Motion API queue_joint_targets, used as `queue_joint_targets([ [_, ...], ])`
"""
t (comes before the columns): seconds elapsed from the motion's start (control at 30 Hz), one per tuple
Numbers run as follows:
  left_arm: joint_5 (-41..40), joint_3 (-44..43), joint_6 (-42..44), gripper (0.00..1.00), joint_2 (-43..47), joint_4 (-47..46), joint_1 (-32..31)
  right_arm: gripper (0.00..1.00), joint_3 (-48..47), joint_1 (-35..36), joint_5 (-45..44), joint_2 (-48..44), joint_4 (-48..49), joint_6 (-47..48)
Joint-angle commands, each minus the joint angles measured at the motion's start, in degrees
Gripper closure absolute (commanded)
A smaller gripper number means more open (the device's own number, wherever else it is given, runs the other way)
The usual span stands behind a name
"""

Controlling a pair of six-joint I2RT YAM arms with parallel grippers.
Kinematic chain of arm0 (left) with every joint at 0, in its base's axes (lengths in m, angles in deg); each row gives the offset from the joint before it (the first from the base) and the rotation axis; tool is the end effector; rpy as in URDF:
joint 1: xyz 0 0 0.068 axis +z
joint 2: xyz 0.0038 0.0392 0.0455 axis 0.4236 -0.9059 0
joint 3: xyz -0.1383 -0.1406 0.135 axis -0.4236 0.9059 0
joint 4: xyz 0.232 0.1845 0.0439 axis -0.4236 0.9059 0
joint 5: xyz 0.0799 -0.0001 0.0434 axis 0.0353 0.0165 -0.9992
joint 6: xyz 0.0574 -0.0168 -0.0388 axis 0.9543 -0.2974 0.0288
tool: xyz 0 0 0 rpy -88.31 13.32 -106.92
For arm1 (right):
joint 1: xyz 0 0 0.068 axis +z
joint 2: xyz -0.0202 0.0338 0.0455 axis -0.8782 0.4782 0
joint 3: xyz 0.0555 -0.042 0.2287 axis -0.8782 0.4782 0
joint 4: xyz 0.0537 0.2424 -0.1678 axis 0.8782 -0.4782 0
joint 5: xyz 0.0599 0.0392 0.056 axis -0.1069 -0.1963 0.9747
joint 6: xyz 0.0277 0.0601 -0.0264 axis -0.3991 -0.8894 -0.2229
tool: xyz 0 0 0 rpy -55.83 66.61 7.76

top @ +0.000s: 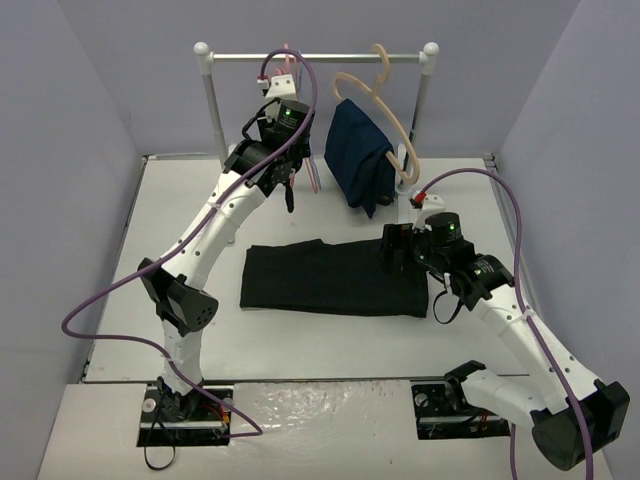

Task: Place the trousers on the hanger
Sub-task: Pick up the hanger from the clothesline.

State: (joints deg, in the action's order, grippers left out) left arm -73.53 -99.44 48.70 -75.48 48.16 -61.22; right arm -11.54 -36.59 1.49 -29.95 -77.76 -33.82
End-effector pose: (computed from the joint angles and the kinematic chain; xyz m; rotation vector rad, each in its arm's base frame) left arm 0.3935 -0.2499 0.4371 -0.2428 1.8886 -0.2456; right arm 0.2772 0.1348 0.2864 -0.2377 2.0041 0.5488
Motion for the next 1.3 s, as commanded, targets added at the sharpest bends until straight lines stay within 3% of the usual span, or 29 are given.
queue_joint_targets([
  [0.0, -1.4, -0.9, 1.9, 0.61, 1.7, -1.5, 0.7, 0.0, -0.1, 0.3, -0.6, -0.9, 2.3, -0.1],
  [0.23, -1.0, -1.2, 3.0, 0.62, 0.8, -1.0, 0.7, 0.0, 0.0, 0.4, -0.6, -0.9, 2.2, -0.1],
  [0.43, -0.6, -1.5, 4.1, 0.69, 0.1, -1.0, 0.8, 0.0, 0.1, 0.4, -0.6, -0.9, 2.3, -0.1],
  [0.67, -0.3, -1.1, 6.1, 0.83, 1.3, -2.5, 0.7, 0.0, 0.2, 0.4, -0.5, -1.0, 2.2, -0.1],
  [0.83, -0.6, -0.7, 7.7, 0.99, 2.9, -3.5, 0.8, 0.0, 0.4, 0.4, -0.4, -1.0, 2.3, -0.2],
  [1.27, -1.8, -0.2, 12.6, 1.0, 6.5, -6.7, 0.8, 0.0, 1.0, 0.6, -0.4, -0.9, 2.2, -0.3],
])
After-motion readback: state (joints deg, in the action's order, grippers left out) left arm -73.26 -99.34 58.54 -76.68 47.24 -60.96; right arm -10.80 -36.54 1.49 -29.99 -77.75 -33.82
